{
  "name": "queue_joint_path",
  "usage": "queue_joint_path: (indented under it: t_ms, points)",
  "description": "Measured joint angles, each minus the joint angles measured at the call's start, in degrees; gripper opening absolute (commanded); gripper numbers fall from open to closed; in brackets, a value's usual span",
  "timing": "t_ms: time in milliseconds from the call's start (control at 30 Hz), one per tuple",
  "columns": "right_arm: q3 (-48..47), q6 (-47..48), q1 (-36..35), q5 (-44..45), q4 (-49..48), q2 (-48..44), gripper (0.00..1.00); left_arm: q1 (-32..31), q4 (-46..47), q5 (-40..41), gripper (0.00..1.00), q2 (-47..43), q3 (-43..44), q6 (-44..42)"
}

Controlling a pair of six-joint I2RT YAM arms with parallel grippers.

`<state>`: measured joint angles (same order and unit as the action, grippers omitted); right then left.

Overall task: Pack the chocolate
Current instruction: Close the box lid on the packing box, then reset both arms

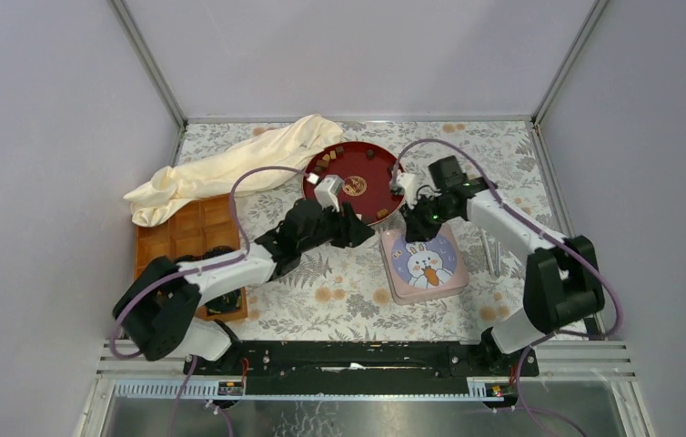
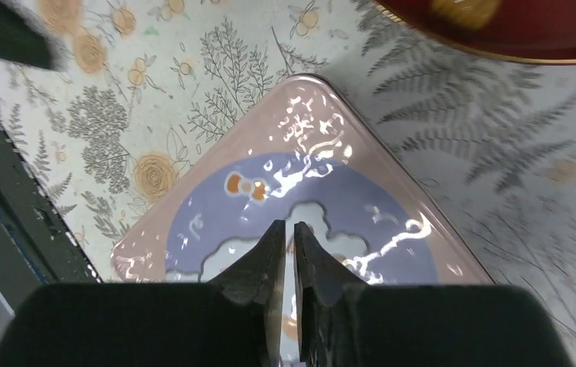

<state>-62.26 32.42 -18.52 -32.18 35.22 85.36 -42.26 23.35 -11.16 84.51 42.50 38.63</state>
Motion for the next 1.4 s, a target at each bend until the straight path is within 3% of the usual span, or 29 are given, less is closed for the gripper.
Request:
queue_joint_path:
  t_ms: [133,200,267,300,433,600,800,967,1200,1400]
  points:
    - [-0.52,-1.27,-4.9,2.97,-1.27,9.27,0.16,0.79,-2.25,1.77,0.54,-9.4,-6.84,-1.9]
    - [-3.56,-2.12,-5.66,2.45,-1.75,11.96,0.18,1.09,-3.5,2.58,0.62,-14.51,-9.35,-3.32]
    - [-4.44,-2.45,-5.88,2.51,-1.99,12.76,0.2,1.51,-4.74,3.63,0.79,-20.26,-11.65,-5.05]
    - [-4.42,-2.47,-5.88,2.58,-2.05,12.68,0.24,1.84,-5.25,4.11,0.95,-22.77,-12.57,-5.97]
    - [-4.04,-1.62,-5.9,4.48,-0.35,10.69,0.49,3.54,-6.34,5.97,0.99,-34.12,-17.64,-8.04]
    - [-3.69,-0.17,-3.76,5.68,3.06,0.87,0.97,4.83,-7.67,5.99,0.99,-41.62,-22.1,-6.95]
    - [-6.29,-7.3,9.84,7.82,1.01,-15.85,1.0,4.87,-13.27,3.43,0.99,-47.43,-21.51,-4.74]
    - [-9.33,-13.92,11.02,13.29,-2.01,-28.94,1.0,5.09,-26.34,4.44,0.99,-48.78,-7.15,-7.23]
    - [-19.37,-25.14,10.95,15.47,-0.35,-33.97,1.0,5.14,-40.81,11.15,0.99,-46.93,15.17,-11.45]
    - [-24.57,-32.06,10.97,18.75,2.01,-34.1,1.0,5.14,-46.58,11.98,0.99,-46.4,22.4,-13.25]
